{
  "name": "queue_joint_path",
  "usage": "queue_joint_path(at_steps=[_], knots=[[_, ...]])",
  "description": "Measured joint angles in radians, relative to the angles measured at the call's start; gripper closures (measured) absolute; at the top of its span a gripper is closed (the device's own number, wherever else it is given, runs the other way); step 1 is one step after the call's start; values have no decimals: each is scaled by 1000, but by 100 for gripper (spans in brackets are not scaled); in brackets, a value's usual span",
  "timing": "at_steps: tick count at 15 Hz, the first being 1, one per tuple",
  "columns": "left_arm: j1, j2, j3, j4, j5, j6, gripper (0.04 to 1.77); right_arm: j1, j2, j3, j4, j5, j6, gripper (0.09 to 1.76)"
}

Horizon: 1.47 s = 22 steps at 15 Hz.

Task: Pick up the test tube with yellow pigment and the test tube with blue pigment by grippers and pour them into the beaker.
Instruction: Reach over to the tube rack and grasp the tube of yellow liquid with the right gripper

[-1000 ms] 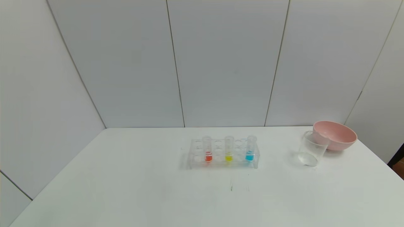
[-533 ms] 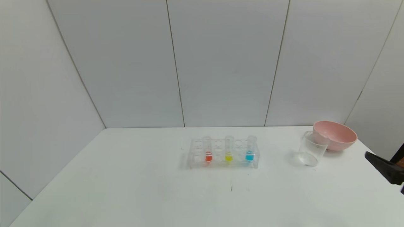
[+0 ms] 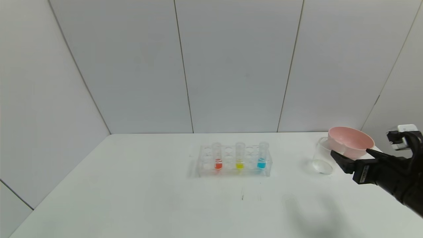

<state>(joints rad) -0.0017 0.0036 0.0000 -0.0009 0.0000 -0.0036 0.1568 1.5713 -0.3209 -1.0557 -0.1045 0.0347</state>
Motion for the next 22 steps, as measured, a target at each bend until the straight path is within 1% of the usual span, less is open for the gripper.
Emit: queue_joint_path(at_steps=[2,4,6,8,10,13,15,16,18,20,22], knots=[[0,0,0,0,0,0,5,60,31,4,1,-53,11,14],[0,0,0,0,0,0,5,146,49,9,4,-138,44,14],[0,0,0,0,0,0,5,263,69,16,4,-259,93,14],[0,0,0,0,0,0,5,403,97,16,0,-403,144,14],[0,0,0,0,0,0,5,542,129,-2,-1,-515,177,14],[0,0,0,0,0,0,5,718,194,-69,0,-651,214,14],[0,0,0,0,0,0,5,810,257,-128,1,-737,231,14],[0,0,0,0,0,0,5,845,292,-167,0,-775,234,14],[0,0,0,0,0,0,5,886,354,-236,0,-823,236,14],[0,0,0,0,0,0,5,907,408,-290,0,-836,236,14],[0,0,0,0,0,0,5,912,446,-317,2,-835,235,14]])
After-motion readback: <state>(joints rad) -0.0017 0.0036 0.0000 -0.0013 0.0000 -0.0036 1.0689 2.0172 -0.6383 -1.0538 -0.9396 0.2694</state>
